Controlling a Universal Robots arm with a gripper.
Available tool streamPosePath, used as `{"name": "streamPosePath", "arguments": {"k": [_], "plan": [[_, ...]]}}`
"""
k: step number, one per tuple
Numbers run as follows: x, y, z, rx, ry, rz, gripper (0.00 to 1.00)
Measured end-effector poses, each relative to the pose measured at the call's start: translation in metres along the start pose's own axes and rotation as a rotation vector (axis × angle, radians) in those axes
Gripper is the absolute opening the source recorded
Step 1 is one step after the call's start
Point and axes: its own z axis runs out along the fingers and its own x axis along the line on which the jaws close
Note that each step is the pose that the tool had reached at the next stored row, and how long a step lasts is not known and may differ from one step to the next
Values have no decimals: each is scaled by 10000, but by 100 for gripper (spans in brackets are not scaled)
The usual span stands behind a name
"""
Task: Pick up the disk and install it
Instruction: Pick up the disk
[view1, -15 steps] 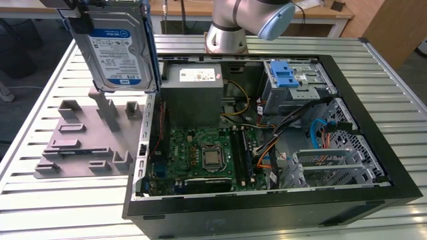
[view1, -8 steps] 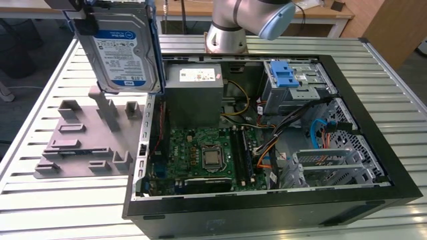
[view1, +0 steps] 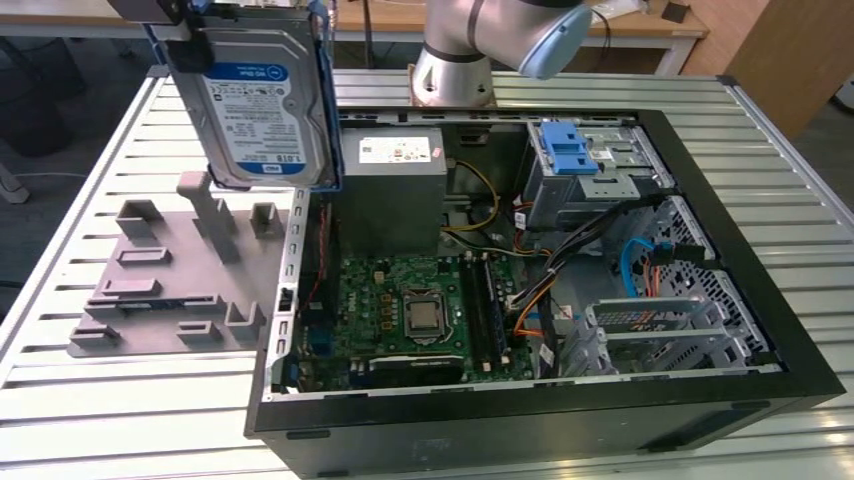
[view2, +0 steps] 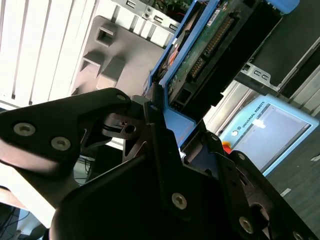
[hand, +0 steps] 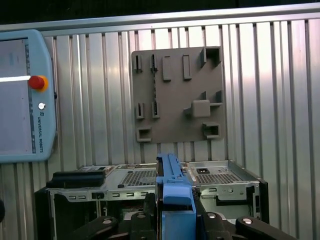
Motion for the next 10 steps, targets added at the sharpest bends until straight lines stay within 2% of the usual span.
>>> {"name": "streamPosePath", "arguments": {"k": [4,10], "plan": [[2,-64,1,-1,5,14,36],[-3,-204,3,0,12,20,36]]}}
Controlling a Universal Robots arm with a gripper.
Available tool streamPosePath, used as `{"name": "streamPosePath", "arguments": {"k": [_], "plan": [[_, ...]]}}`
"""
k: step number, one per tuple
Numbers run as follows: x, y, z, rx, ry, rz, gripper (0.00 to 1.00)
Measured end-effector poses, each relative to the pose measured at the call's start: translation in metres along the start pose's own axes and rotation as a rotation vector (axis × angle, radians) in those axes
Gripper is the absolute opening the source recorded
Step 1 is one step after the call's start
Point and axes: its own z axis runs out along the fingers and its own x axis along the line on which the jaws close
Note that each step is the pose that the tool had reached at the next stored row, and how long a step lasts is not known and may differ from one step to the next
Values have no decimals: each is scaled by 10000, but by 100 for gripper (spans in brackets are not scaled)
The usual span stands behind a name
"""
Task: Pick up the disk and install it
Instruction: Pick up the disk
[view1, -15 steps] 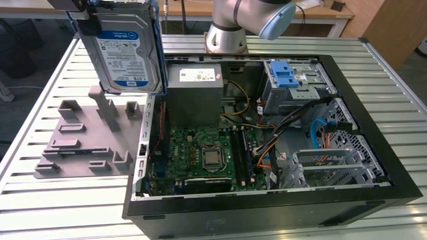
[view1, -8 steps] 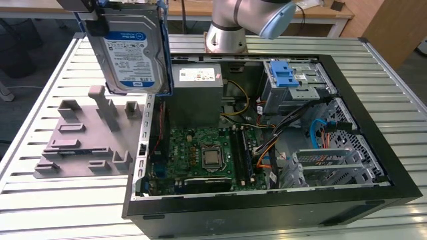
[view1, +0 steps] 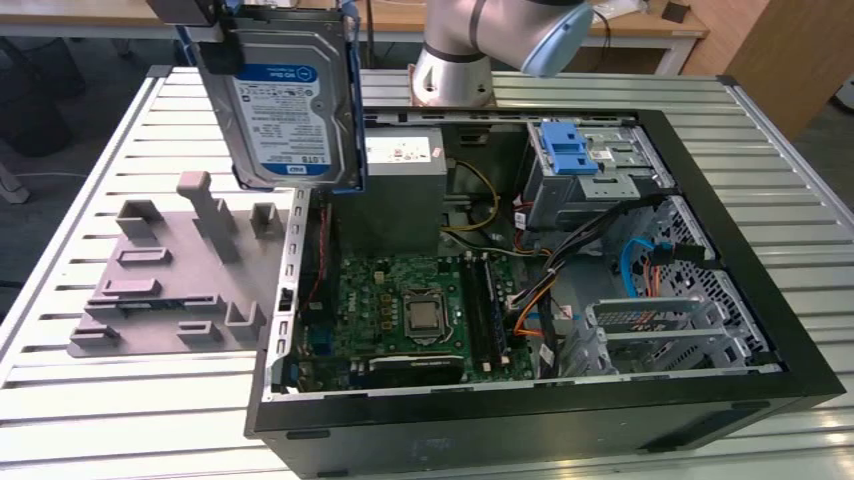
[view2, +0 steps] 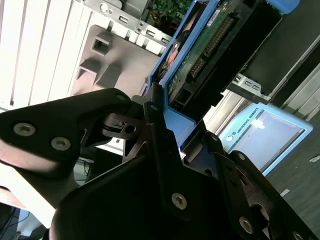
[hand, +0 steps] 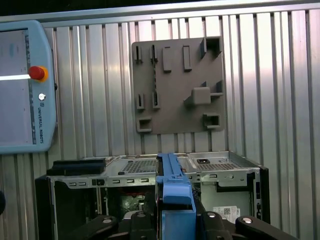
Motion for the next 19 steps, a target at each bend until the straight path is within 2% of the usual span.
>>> {"name": "streamPosePath", "arguments": {"k": [8,10,13,19], "plan": [[-9,-204,4,0,-5,2,36],[-7,-239,4,-5,-55,3,36],[2,-284,5,-17,-232,7,36],[4,-448,9,-62,-232,6,36]]}}
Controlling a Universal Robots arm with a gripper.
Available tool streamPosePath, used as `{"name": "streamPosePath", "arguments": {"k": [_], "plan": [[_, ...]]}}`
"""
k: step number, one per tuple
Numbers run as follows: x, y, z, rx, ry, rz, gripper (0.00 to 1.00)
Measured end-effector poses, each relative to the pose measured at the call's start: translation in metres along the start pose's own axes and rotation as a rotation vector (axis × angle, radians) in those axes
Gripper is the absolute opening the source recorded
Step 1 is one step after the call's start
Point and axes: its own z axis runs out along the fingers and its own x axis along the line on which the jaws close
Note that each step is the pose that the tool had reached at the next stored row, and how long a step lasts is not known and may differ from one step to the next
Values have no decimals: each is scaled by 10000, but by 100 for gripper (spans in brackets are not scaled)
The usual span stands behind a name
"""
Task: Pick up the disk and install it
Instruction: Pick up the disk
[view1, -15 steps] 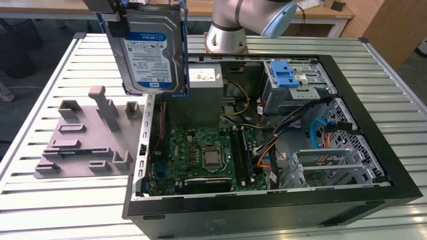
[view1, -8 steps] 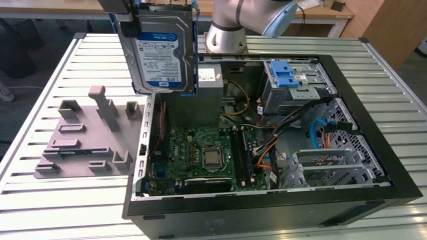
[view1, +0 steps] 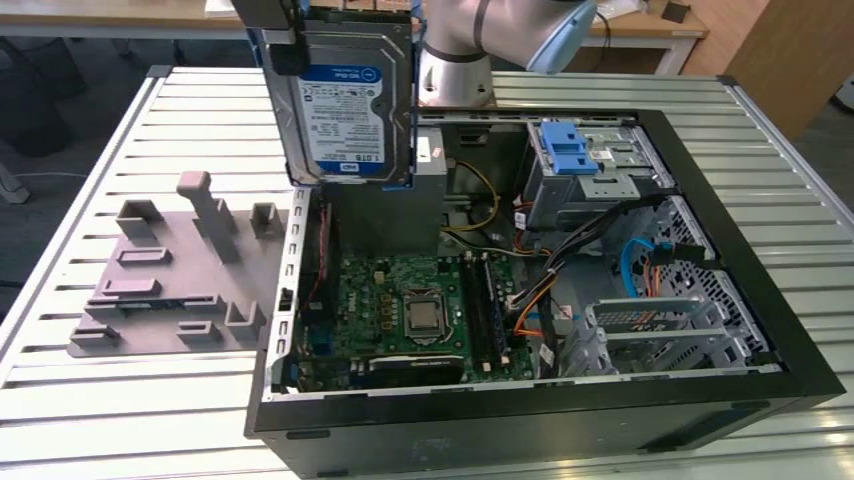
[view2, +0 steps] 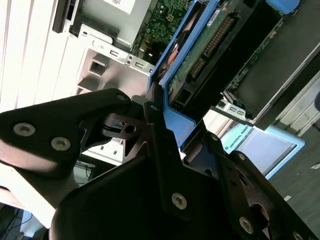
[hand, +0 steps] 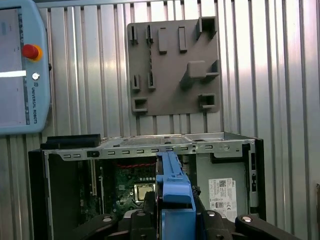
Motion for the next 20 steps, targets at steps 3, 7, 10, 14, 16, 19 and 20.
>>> {"name": "streamPosePath", "arguments": {"k": [3,7,10,14,16,19,20], "plan": [[12,-67,6,-3,-1,-1,36],[16,-138,14,-4,-1,-6,36],[14,-170,18,-4,-1,-7,36],[11,-231,22,-4,-1,-7,36],[8,-272,23,-4,-1,-8,36],[5,-335,25,-4,-2,-7,36],[4,-354,26,-4,-1,-7,36]]}}
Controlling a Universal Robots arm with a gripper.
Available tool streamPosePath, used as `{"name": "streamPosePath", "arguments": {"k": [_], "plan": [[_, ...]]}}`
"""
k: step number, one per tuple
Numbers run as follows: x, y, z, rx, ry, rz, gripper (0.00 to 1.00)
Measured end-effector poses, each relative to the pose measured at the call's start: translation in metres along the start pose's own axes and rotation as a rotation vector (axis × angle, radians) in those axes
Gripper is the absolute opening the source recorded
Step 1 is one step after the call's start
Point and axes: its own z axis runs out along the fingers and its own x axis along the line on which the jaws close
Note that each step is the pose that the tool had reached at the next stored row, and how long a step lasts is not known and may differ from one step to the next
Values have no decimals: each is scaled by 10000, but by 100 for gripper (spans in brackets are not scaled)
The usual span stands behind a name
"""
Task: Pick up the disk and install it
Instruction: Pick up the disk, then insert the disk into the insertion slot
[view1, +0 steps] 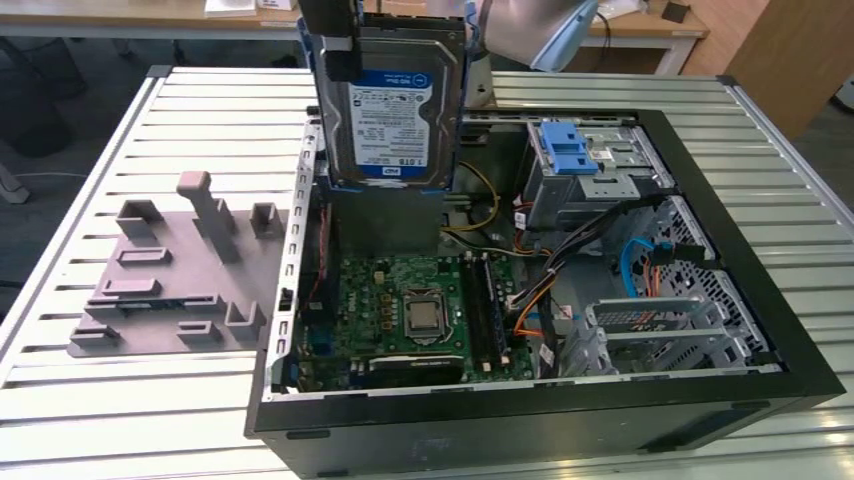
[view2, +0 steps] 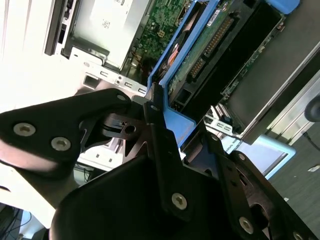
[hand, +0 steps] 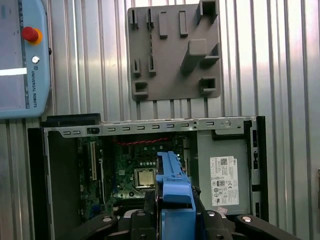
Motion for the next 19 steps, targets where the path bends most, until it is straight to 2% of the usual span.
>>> {"name": "streamPosePath", "arguments": {"k": [15,19], "plan": [[-19,-290,9,0,0,0,36],[-22,-343,10,0,0,1,36]]}}
